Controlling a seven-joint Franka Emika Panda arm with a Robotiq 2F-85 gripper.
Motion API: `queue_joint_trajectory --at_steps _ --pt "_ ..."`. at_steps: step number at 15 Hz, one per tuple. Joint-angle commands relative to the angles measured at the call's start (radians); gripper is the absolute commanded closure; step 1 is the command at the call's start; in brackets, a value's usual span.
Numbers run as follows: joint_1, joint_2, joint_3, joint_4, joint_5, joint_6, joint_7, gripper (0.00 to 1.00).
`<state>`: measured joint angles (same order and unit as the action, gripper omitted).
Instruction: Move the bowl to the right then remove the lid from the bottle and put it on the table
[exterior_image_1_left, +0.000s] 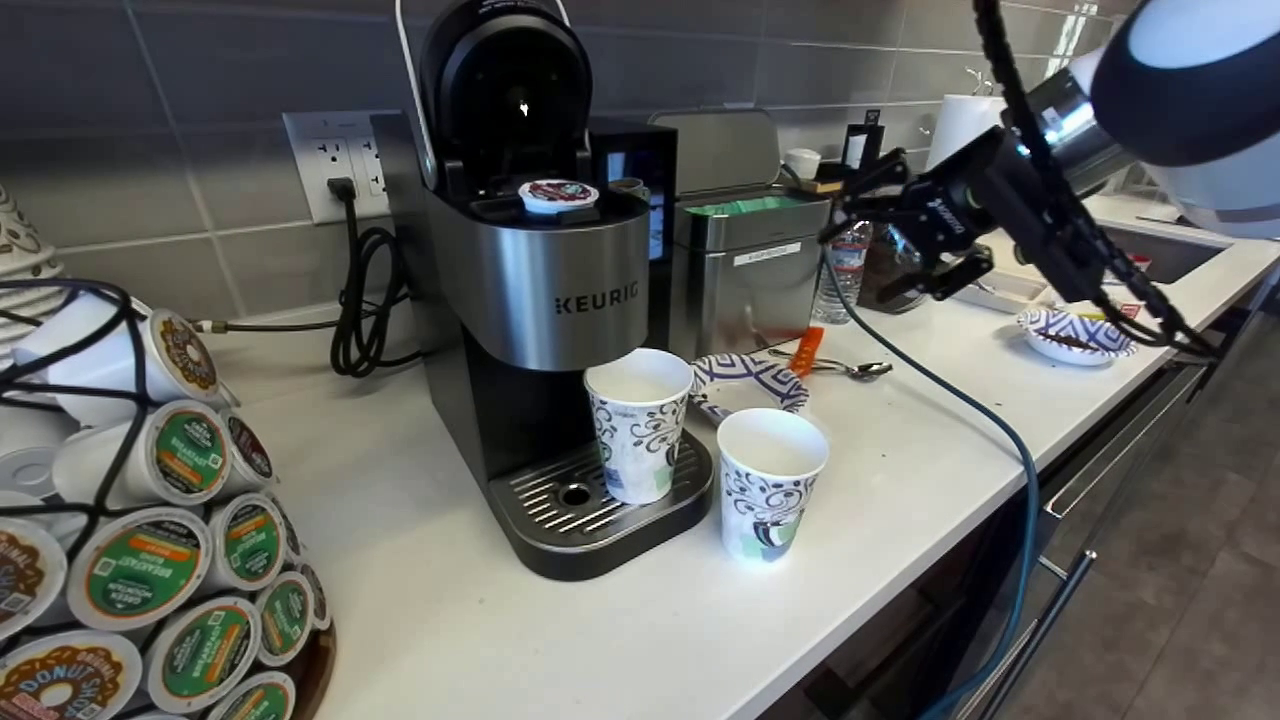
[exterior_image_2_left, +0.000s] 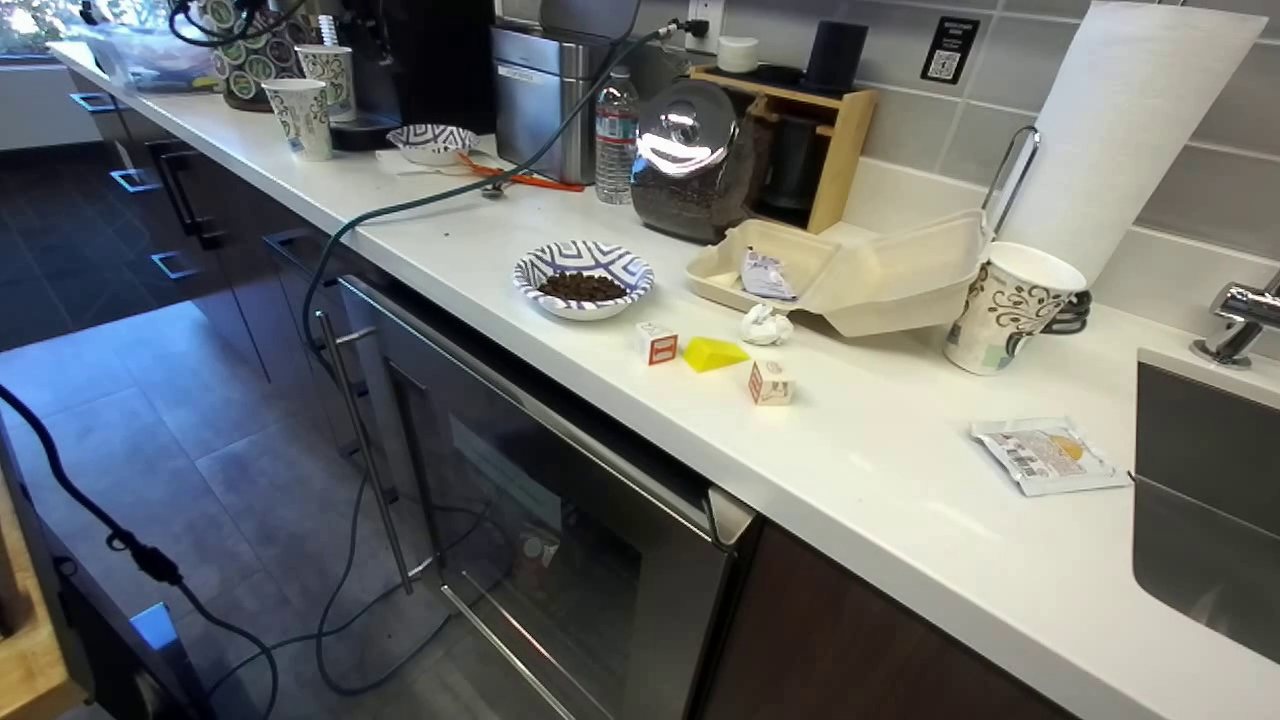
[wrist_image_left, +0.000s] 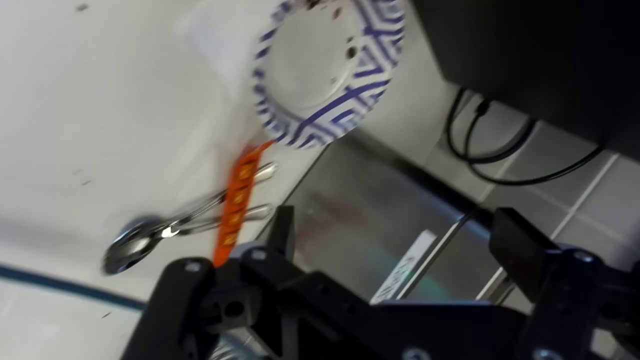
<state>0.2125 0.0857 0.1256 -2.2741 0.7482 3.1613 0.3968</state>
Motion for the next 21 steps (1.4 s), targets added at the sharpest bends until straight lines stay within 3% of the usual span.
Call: queue_joint_trajectory --at_steps 1,4,7,9,11,13,17,18,19,21 --pt "-0.106 0.141 0.206 0.250 0.250 0.012 -0.260 0.00" --pt "-0.321 0.190 0.433 0.382 0.332 -0.079 -0.471 0.00" --pt "-0.540 0.231 0.629 0.440 0.411 -0.219 -0.681 0.00" --pt "-0.669 0.253 0.723 0.435 0.487 -0.341 -0.823 0.00" --pt "-0.778 0.264 0.774 0.390 0.584 -0.485 -0.967 0.00" --pt "-0.858 0.260 0.771 0.303 0.684 -0.660 -1.100 0.00" --pt "-0.977 0.278 0.710 0.125 0.593 -0.982 -1.130 0.00" --pt "-0.848 0.217 0.518 0.079 0.600 -1.077 -1.113 0.00" --pt "-0.837 0.217 0.470 0.039 0.556 -1.096 -1.098 0.00" --pt "-0.698 0.185 0.302 -0.002 0.531 -1.049 -1.089 0.00"
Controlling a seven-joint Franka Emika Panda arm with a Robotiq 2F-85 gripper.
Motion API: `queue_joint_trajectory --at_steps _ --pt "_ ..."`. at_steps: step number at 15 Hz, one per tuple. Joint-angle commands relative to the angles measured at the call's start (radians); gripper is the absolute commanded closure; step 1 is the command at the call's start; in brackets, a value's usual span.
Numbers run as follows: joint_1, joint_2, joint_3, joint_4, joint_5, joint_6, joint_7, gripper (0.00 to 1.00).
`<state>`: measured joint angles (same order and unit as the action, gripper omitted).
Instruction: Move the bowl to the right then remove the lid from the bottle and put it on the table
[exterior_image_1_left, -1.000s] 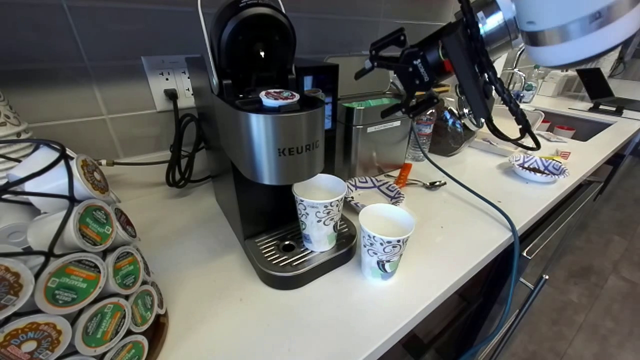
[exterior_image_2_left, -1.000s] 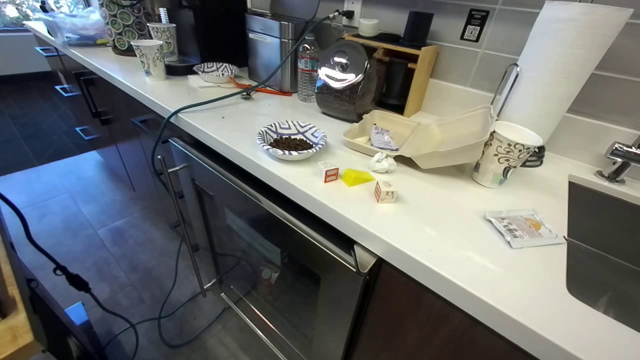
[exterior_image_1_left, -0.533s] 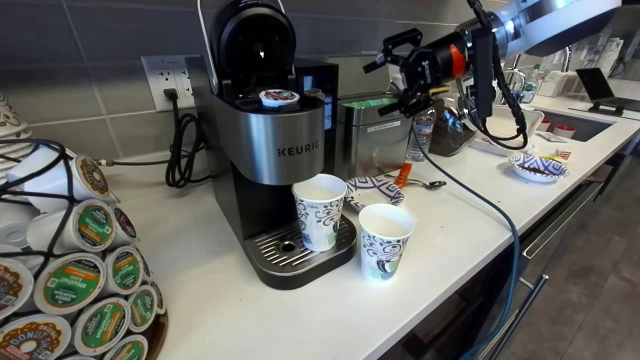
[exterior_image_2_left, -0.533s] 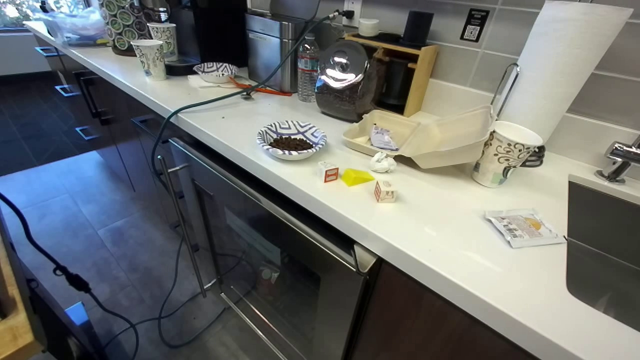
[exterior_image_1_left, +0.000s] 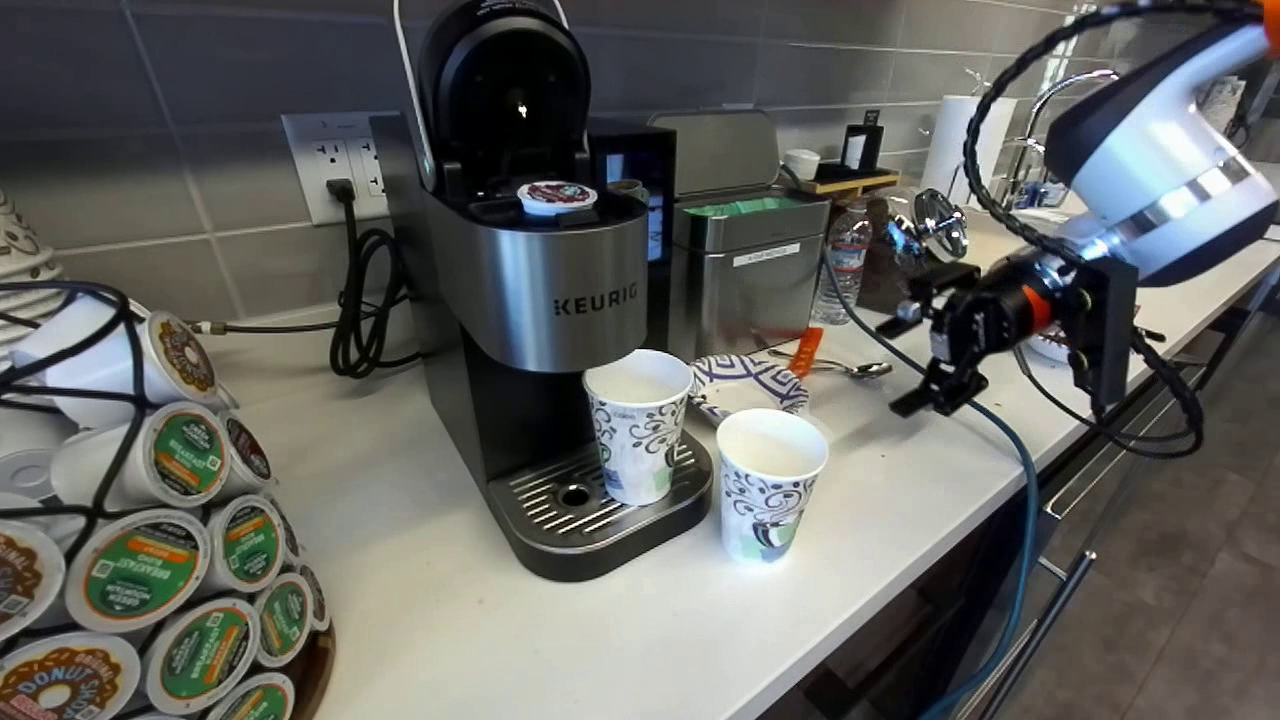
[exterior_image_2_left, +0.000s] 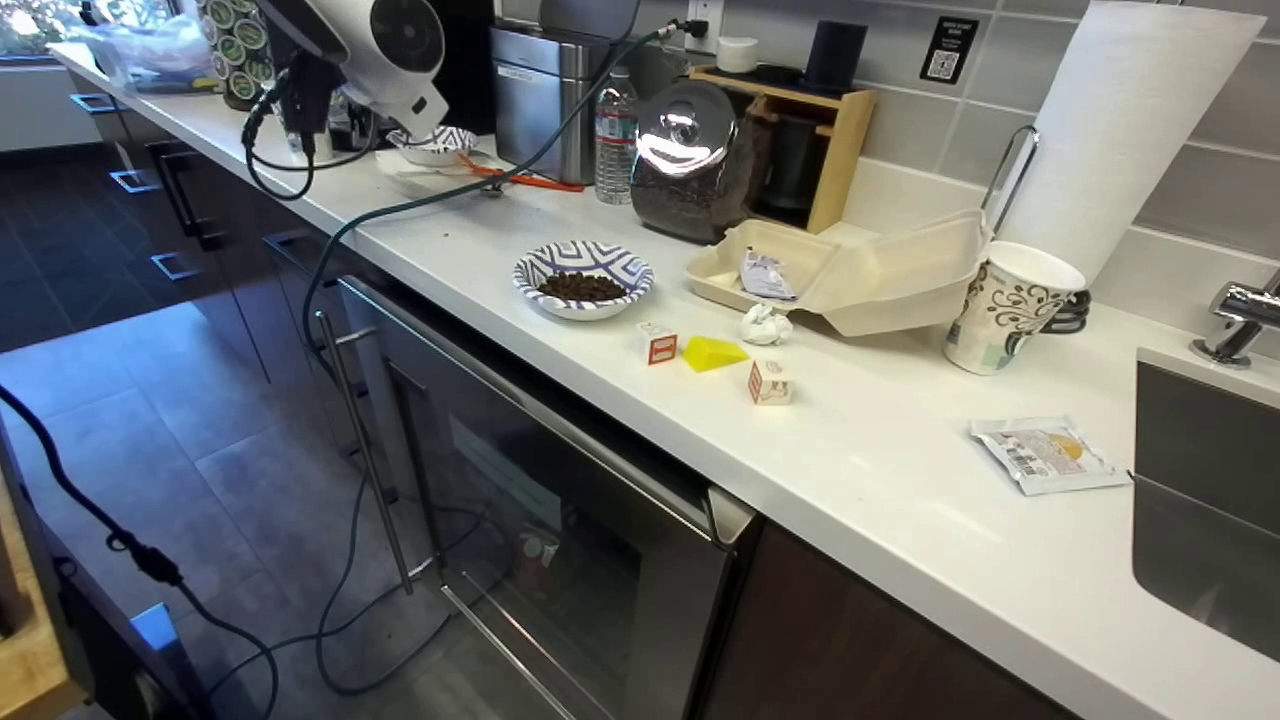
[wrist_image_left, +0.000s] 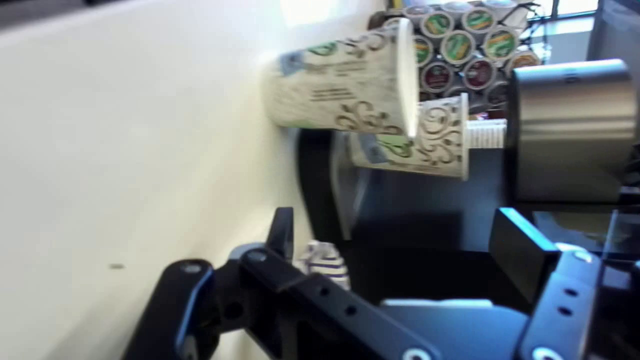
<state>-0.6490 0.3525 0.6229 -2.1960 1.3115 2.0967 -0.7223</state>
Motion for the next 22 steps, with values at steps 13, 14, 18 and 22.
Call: queue_joint_trajectory --at_steps 13,14,18,22 --pt "0.644 -0.159 -0.514 -0.050 0.172 0.469 -0.029 0.00" --pt "0.650 -0.142 -0.518 -0.029 0.188 0.475 -0.027 0.00" --pt "0.666 -0.076 -0.534 0.061 0.219 0.455 0.007 0.00" --pt "0.691 0.026 -0.545 0.144 0.153 0.462 0.080 0.00"
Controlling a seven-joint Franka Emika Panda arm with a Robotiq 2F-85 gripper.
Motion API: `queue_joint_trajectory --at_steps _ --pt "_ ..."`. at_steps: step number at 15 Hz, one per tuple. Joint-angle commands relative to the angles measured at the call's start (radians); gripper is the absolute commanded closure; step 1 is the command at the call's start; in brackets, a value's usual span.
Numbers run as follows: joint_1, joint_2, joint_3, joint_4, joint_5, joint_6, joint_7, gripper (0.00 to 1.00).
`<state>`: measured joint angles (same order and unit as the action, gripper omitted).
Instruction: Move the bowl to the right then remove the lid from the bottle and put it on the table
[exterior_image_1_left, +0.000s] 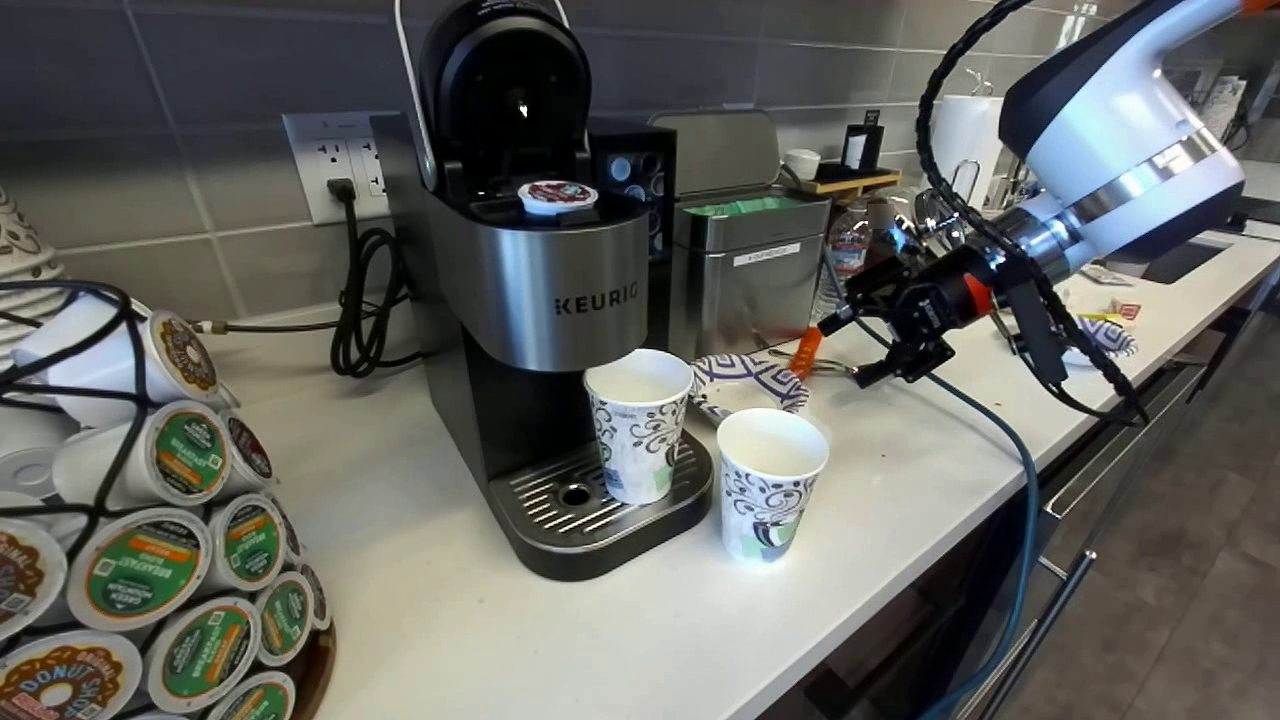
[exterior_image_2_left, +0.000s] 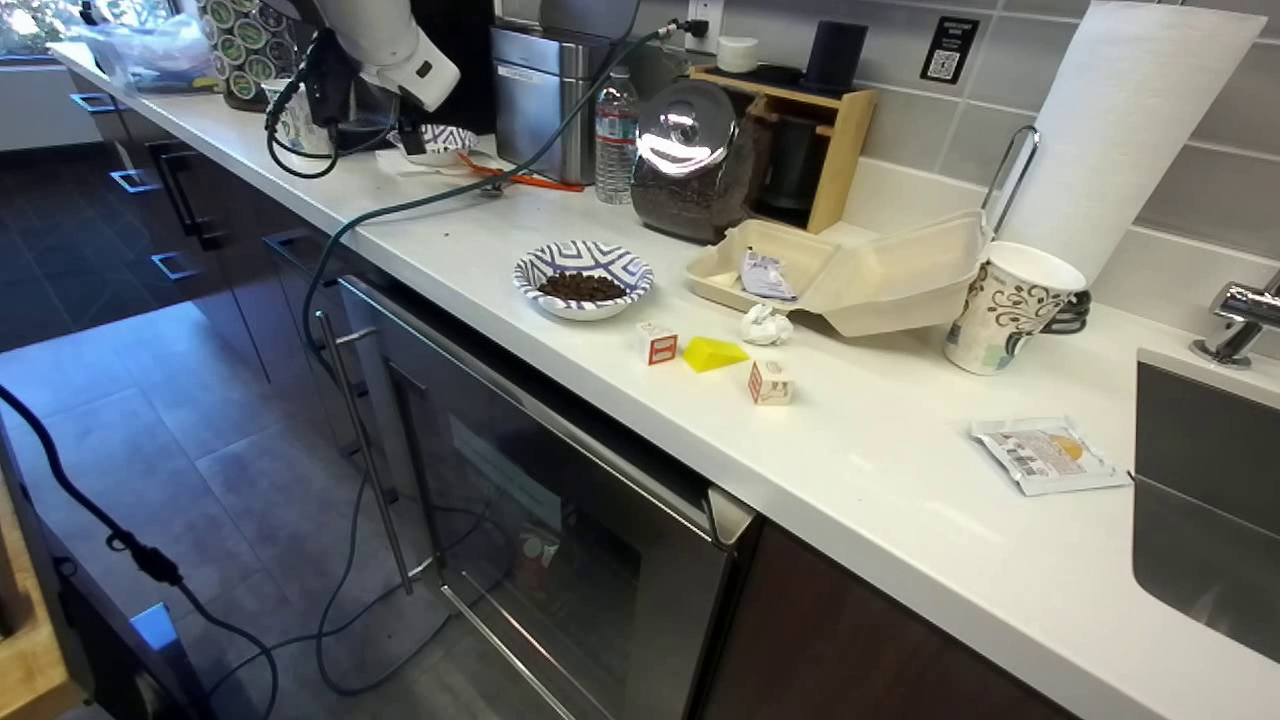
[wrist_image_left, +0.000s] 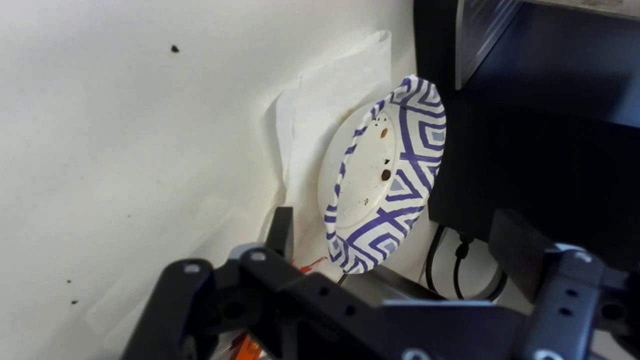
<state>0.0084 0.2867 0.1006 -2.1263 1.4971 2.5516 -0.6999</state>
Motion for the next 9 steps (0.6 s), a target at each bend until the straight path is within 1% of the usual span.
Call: queue_joint_trajectory --at_steps 1,4,8,9 --pt "0.039 0.117 -0.025 0.095 -0.036 0.010 0.070 0.00" --pt "0.049 0.171 -0.030 0.154 -0.034 0.016 0.084 0.00" --pt "0.050 0.201 -0.039 0.211 -0.039 0.012 0.099 0.00" --pt "0.050 0.207 -0.041 0.222 -0.043 0.012 0.104 0.03"
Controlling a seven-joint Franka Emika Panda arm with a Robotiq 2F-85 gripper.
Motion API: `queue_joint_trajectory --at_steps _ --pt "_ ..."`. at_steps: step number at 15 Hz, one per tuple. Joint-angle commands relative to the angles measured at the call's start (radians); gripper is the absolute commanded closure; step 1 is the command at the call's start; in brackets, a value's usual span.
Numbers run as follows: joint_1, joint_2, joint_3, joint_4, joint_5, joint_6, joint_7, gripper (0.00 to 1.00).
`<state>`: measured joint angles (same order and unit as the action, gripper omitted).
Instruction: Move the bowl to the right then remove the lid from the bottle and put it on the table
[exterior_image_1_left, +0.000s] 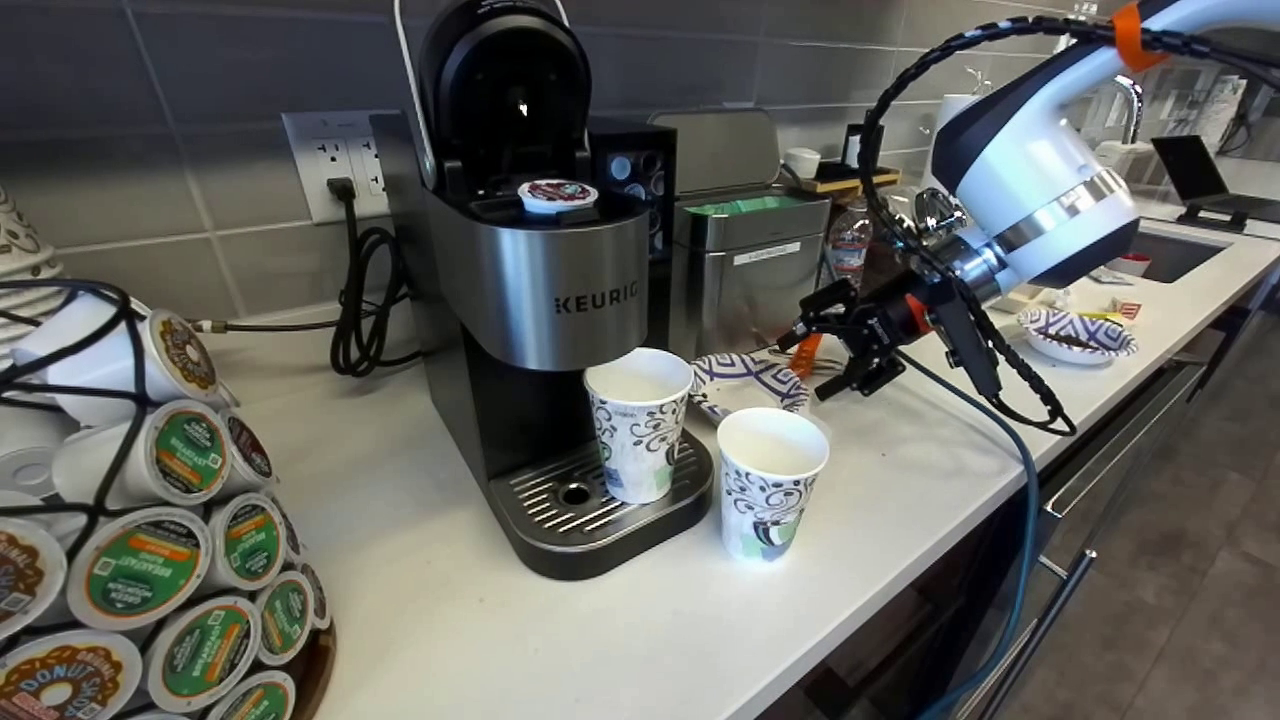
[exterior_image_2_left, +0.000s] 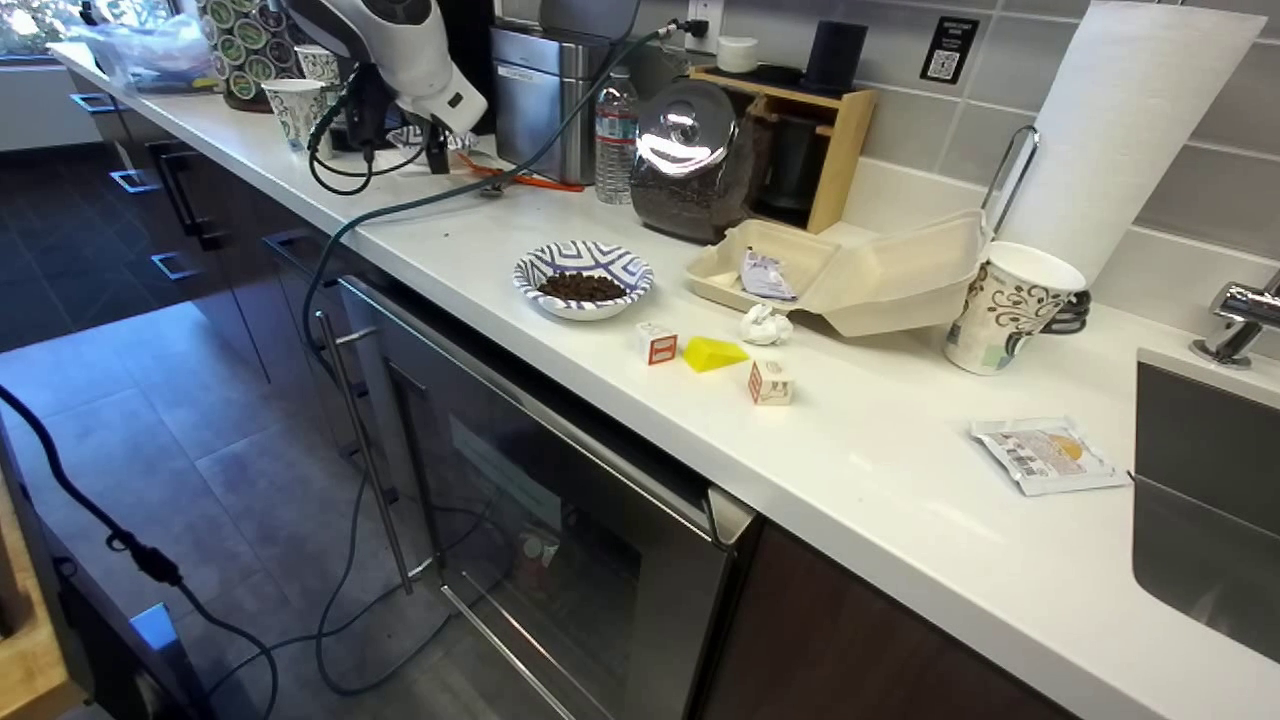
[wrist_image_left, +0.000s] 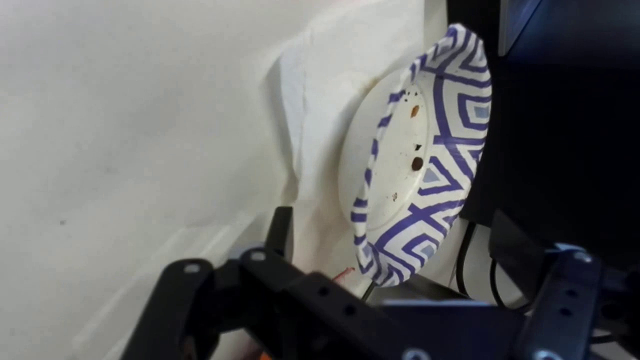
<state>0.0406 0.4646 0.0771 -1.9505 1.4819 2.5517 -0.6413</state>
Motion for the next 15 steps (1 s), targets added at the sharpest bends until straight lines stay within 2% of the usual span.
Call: queue_joint_trajectory --at_steps 1,3,5,8,9,12,15 --pt "0.019 0.034 -0.018 0.054 -0.031 0.010 0.051 0.11" --pt "0.022 0.039 -0.018 0.064 -0.050 0.005 0.070 0.21" --pt "0.025 0.043 -0.016 0.070 -0.081 0.000 0.094 0.42" --pt "0.033 0.053 -0.012 0.081 -0.138 0.000 0.134 0.60" --pt "0.034 0.056 -0.010 0.084 -0.154 -0.002 0.145 0.77" --pt "0.031 0.055 -0.008 0.081 -0.190 -0.001 0.169 1.00" --pt "0.021 0.032 -0.009 0.055 -0.230 -0.017 0.179 1.00"
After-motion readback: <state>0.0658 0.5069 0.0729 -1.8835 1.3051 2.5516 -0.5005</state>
